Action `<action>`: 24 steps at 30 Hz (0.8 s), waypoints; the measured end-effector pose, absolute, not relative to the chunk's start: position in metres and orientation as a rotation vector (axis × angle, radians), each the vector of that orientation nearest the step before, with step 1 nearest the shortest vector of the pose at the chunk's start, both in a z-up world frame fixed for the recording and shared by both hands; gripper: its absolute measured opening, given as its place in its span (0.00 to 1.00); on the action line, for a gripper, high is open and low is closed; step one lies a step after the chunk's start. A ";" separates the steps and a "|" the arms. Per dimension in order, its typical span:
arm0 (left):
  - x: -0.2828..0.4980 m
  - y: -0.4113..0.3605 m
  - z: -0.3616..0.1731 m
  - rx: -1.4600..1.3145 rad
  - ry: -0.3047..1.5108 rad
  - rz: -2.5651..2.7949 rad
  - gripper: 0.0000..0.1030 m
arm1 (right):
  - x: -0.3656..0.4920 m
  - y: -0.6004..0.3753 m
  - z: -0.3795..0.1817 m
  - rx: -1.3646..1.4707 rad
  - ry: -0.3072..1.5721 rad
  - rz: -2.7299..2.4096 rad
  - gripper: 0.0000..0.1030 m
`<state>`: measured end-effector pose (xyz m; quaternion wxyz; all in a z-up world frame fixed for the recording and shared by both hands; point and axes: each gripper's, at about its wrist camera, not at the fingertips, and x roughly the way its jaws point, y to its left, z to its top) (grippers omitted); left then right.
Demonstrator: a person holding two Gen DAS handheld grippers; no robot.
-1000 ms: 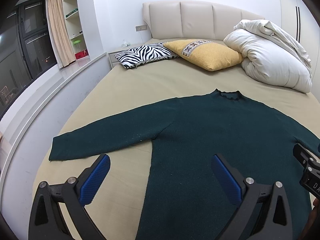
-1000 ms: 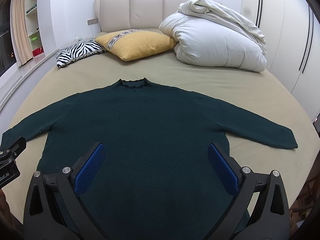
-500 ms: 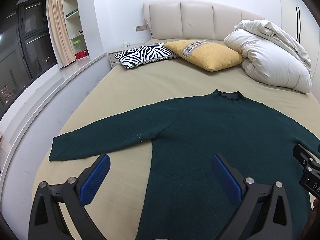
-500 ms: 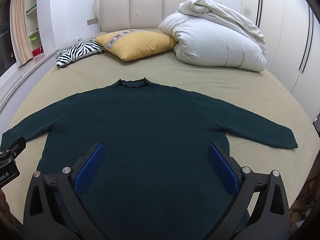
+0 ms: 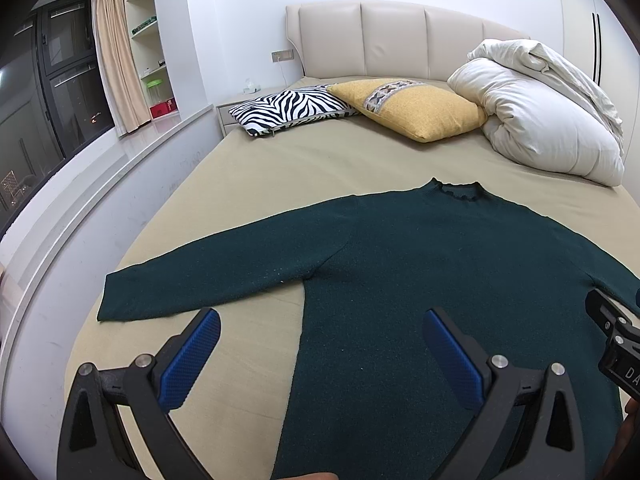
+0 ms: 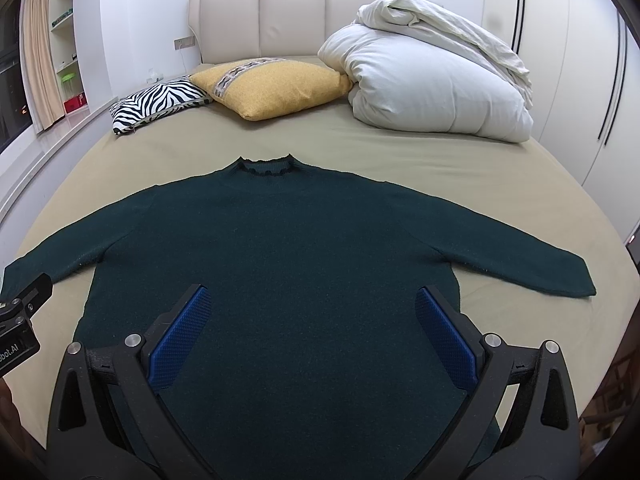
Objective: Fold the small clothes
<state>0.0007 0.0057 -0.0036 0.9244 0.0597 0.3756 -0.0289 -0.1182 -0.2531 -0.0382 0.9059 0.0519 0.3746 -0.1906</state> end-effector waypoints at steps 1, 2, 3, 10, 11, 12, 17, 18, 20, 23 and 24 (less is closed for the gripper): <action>0.001 0.006 -0.004 0.122 0.770 -0.058 1.00 | -0.119 -0.254 -0.039 0.108 0.774 -0.393 1.00; 0.001 0.006 -0.004 0.123 0.770 -0.059 1.00 | -0.118 -0.254 -0.039 0.107 0.774 -0.394 1.00; 0.001 0.006 -0.004 0.123 0.771 -0.060 1.00 | -0.119 -0.254 -0.039 0.107 0.774 -0.395 1.00; 0.001 0.006 -0.004 0.123 0.771 -0.060 1.00 | -0.119 -0.254 -0.039 0.108 0.777 -0.393 1.00; 0.001 0.006 -0.004 0.123 0.771 -0.058 1.00 | -0.118 -0.254 -0.040 0.108 0.779 -0.394 1.00; 0.001 0.006 -0.004 0.122 0.771 -0.059 1.00 | -0.118 -0.254 -0.040 0.109 0.780 -0.394 1.00; 0.001 0.006 -0.004 0.123 0.771 -0.059 1.00 | -0.118 -0.255 -0.040 0.110 0.782 -0.395 1.00; 0.000 0.007 -0.005 0.122 0.773 -0.062 1.00 | -0.118 -0.254 -0.040 0.109 0.781 -0.395 1.00; -0.002 0.011 -0.007 0.119 0.775 -0.066 1.00 | -0.117 -0.255 -0.041 0.112 0.782 -0.396 1.00; -0.005 0.012 -0.021 0.107 0.789 -0.078 1.00 | -0.117 -0.257 -0.043 0.118 0.784 -0.394 1.00; -0.003 0.013 -0.025 0.095 0.801 -0.091 1.00 | -0.117 -0.258 -0.043 0.121 0.786 -0.391 1.00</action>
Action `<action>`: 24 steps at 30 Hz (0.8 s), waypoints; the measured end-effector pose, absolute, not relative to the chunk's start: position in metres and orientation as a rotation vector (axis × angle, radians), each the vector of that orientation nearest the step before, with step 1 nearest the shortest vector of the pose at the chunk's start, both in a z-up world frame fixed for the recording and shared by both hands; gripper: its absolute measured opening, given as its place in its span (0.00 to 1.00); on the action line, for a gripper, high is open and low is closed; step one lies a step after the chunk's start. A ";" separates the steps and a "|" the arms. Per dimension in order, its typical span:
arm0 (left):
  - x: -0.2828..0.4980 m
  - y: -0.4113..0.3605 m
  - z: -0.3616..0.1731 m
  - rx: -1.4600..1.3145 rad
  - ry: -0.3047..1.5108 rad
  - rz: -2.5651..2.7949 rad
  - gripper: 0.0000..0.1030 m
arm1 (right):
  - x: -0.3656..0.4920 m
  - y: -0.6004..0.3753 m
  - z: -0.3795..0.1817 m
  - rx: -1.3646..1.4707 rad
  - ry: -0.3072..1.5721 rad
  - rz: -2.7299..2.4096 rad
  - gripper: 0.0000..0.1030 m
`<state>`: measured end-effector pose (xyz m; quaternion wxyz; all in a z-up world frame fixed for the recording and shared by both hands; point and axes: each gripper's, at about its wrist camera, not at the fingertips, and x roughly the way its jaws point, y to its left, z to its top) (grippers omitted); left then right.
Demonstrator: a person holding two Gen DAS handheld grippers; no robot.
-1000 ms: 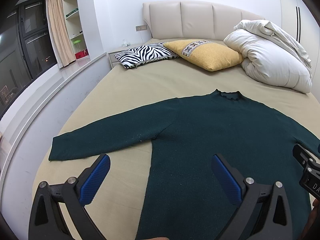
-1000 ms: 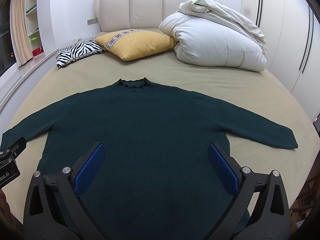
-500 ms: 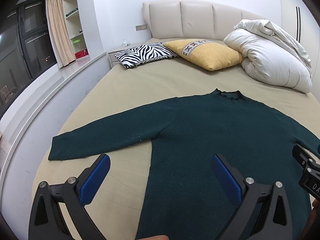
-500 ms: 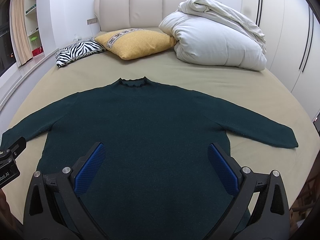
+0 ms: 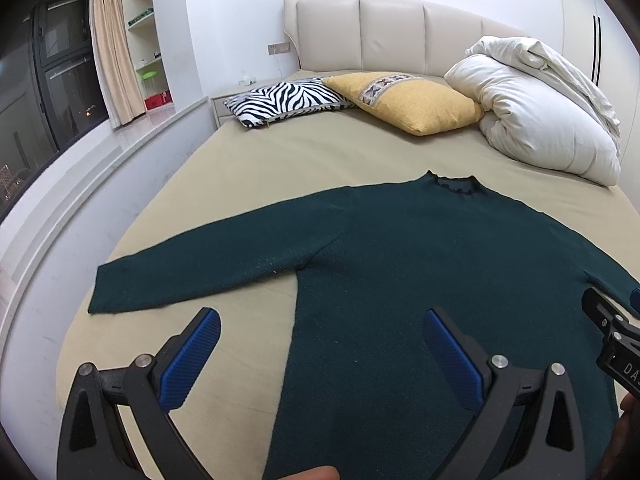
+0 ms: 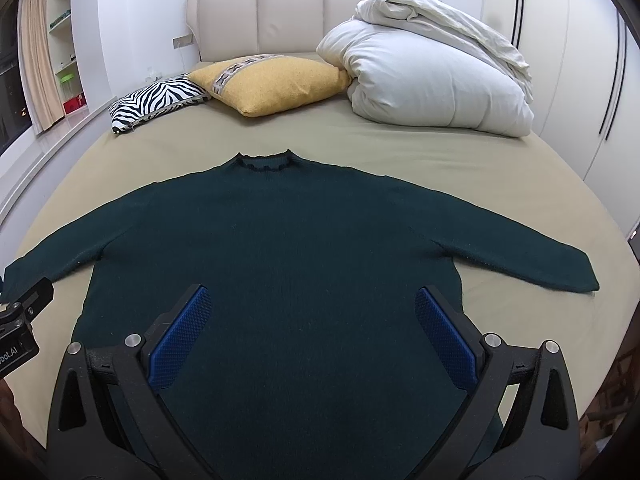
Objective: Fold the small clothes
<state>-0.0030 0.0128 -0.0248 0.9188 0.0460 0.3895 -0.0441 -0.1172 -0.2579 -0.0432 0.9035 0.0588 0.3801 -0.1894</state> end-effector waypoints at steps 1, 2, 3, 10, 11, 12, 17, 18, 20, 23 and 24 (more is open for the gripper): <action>-0.003 0.013 -0.025 0.090 0.804 -0.095 1.00 | -0.118 -0.260 -0.044 0.129 0.786 -0.386 1.00; -0.003 0.012 -0.026 0.081 0.811 -0.104 1.00 | -0.119 -0.263 -0.045 0.144 0.784 -0.377 1.00; -0.003 0.012 -0.027 0.073 0.819 -0.112 1.00 | -0.120 -0.268 -0.045 0.167 0.782 -0.365 1.00; 0.004 0.010 -0.040 -0.034 0.903 -0.231 1.00 | -0.162 -0.354 -0.038 0.304 0.616 -0.410 1.00; 0.008 0.011 -0.042 -0.079 0.923 -0.259 1.00 | -0.175 -0.376 -0.036 0.309 0.570 -0.455 1.00; 0.012 0.011 -0.045 -0.118 0.934 -0.283 1.00 | -0.184 -0.392 -0.035 0.307 0.550 -0.491 1.00; 0.025 -0.006 -0.053 -0.118 0.899 -0.326 1.00 | -0.233 -0.510 -0.053 0.389 0.619 -0.677 1.00; 0.027 -0.012 -0.054 -0.100 0.891 -0.325 1.00 | -0.245 -0.539 -0.061 0.470 0.645 -0.678 1.00; 0.031 -0.022 -0.058 -0.071 0.906 -0.332 1.00 | -0.279 -0.601 -0.082 0.686 0.642 -0.712 1.00; 0.043 -0.034 -0.065 -0.031 0.968 -0.299 1.00 | -0.325 -0.665 -0.108 0.896 0.576 -0.775 0.99; 0.046 -0.035 -0.067 -0.048 0.983 -0.298 1.00 | -0.337 -0.680 -0.116 0.956 0.549 -0.776 0.96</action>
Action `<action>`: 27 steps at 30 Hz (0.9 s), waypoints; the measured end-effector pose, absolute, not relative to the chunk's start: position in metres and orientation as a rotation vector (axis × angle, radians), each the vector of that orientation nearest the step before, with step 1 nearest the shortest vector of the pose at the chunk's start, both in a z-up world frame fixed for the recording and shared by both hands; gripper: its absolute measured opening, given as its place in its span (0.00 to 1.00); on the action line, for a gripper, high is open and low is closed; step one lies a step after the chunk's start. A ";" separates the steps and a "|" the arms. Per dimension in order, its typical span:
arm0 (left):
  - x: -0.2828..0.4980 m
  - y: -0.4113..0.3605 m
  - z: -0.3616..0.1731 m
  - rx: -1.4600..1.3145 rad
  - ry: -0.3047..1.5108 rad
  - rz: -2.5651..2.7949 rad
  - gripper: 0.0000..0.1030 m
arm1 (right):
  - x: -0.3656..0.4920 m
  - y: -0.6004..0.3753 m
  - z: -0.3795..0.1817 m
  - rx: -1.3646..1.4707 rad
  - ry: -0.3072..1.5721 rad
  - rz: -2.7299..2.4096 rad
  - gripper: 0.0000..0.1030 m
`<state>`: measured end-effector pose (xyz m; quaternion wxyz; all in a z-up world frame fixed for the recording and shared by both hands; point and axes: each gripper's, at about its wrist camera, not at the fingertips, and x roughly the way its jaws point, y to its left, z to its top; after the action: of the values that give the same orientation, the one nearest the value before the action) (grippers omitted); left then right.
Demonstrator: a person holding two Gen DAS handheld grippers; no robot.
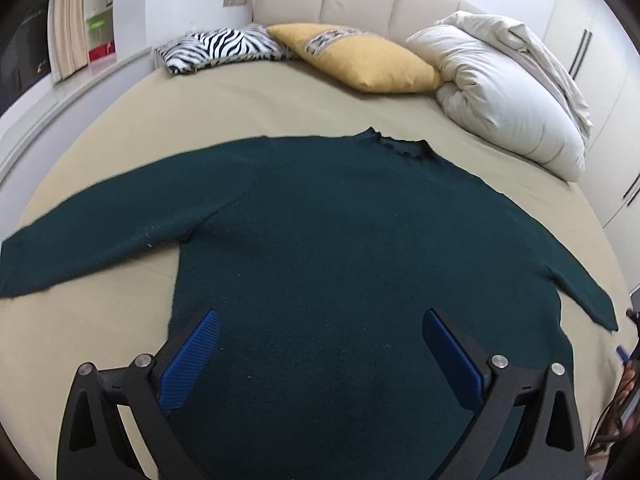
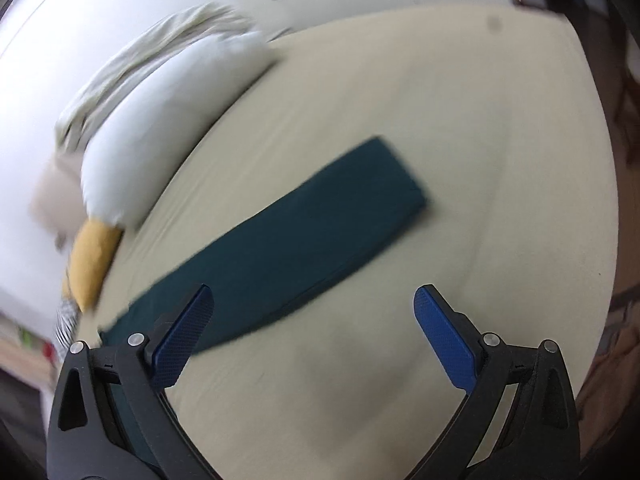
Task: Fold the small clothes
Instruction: 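Grasp a sweater sleeve with the right tool and fold it across the body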
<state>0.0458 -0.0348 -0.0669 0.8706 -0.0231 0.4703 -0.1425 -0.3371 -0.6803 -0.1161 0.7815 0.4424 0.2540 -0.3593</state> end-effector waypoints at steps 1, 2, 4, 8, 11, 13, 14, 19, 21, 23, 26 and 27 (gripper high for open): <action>0.049 -0.036 -0.069 -0.075 0.997 -0.308 1.00 | -0.347 -0.696 -0.125 1.016 0.524 -0.768 0.94; 0.051 -0.037 -0.071 -0.097 1.000 -0.320 1.00 | -0.353 -0.706 -0.133 1.053 0.514 -0.766 0.88; 0.055 -0.041 -0.075 -0.102 1.002 -0.330 1.00 | -0.357 -0.725 -0.147 1.105 0.500 -0.751 0.80; 0.062 -0.047 -0.086 -0.148 1.044 -0.395 1.00 | -0.351 -0.749 -0.159 1.132 0.438 -0.714 0.63; 0.067 -0.048 -0.092 -0.210 1.060 -0.431 1.00 | -0.336 -0.769 -0.170 1.153 0.450 -0.687 0.31; 0.071 -0.047 -0.096 -0.250 1.076 -0.458 0.97 | -0.317 -0.781 -0.173 1.144 0.482 -0.702 0.14; 0.072 -0.048 -0.097 -0.257 1.081 -0.461 0.91 | -0.310 -0.782 -0.171 1.126 0.499 -0.718 0.08; 0.083 -0.046 -0.099 -0.308 1.089 -0.492 0.79 | -0.259 -0.754 -0.118 0.944 0.519 -0.685 0.07; 0.087 -0.045 -0.098 -0.325 1.083 -0.503 0.77 | -0.223 -0.726 -0.092 0.866 0.529 -0.601 0.07; 0.089 -0.040 -0.094 -0.353 1.073 -0.518 0.77 | -0.176 -0.687 -0.063 0.764 0.541 -0.487 0.07; 0.093 -0.031 -0.091 -0.395 1.060 -0.533 0.77 | -0.102 -0.607 -0.032 0.666 0.554 -0.284 0.07; 0.094 -0.027 -0.091 -0.416 1.056 -0.540 0.77 | -0.079 -0.579 -0.030 0.650 0.564 -0.219 0.07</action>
<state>0.0943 -0.0267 -0.0912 0.8089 -0.1944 0.4941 -0.2524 -0.0789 -0.5793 -0.0297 0.9030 0.3144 0.2730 -0.1061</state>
